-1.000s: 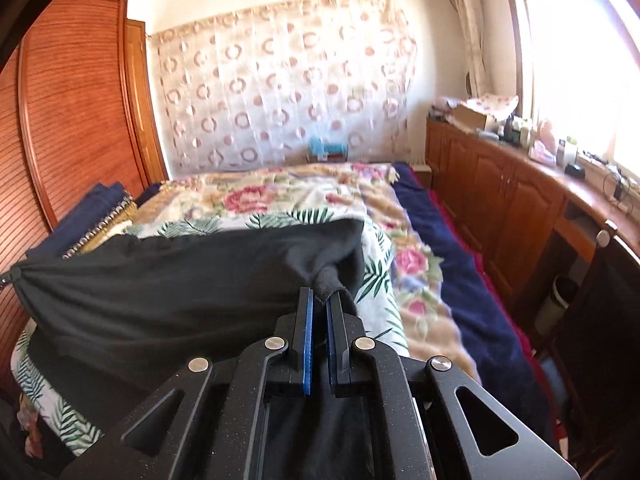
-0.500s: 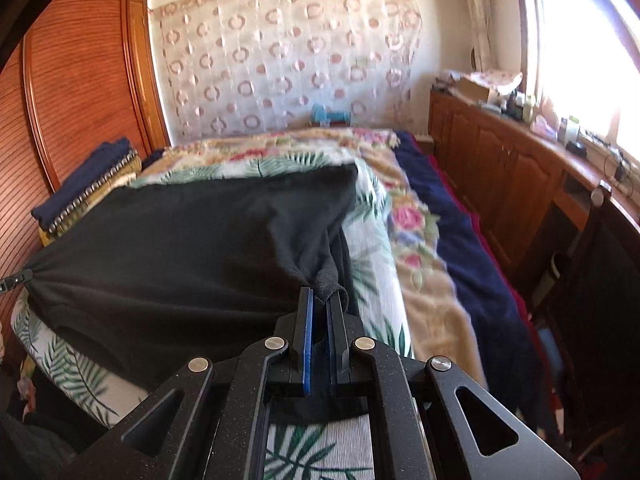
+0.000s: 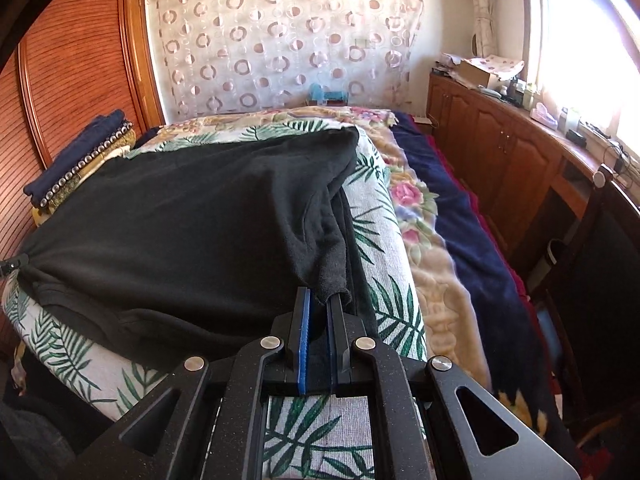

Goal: Fold small clothes

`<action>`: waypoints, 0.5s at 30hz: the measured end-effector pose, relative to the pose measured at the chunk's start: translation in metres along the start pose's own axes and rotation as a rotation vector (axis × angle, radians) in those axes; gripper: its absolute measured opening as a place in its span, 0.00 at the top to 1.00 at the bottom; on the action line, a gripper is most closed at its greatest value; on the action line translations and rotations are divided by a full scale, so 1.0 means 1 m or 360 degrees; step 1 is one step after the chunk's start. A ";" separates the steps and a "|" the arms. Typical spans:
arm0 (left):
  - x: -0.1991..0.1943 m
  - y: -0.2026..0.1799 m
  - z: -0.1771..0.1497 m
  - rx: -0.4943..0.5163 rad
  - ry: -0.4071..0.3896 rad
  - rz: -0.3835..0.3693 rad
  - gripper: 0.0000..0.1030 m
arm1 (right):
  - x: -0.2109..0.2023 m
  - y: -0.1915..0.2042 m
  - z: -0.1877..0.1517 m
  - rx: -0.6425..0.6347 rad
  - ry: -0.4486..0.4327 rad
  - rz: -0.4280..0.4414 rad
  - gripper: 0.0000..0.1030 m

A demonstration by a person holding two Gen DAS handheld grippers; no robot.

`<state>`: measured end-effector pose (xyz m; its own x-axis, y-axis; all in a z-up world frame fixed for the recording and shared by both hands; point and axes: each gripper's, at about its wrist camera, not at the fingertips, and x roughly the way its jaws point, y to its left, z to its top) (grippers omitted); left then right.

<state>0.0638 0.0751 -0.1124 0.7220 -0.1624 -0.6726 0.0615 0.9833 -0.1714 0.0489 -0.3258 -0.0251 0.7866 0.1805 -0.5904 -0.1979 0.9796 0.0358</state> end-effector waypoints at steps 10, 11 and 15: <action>-0.011 -0.011 0.003 0.0069 -0.0039 0.0065 0.95 | -0.029 0.018 -0.003 -0.0056 -0.0140 -0.0004 0.77; -0.012 -0.012 0.003 0.0079 -0.0041 0.0077 0.94 | -0.030 0.021 -0.003 -0.0066 -0.0149 0.0003 0.74; -0.017 -0.015 0.005 0.0111 -0.0074 0.0080 0.73 | -0.027 0.039 -0.004 -0.0117 -0.0160 0.0067 0.64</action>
<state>0.0541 0.0635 -0.0954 0.7564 -0.1102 -0.6447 0.0711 0.9937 -0.0864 0.0176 -0.2926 -0.0116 0.8307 0.2329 -0.5057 -0.2715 0.9624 -0.0027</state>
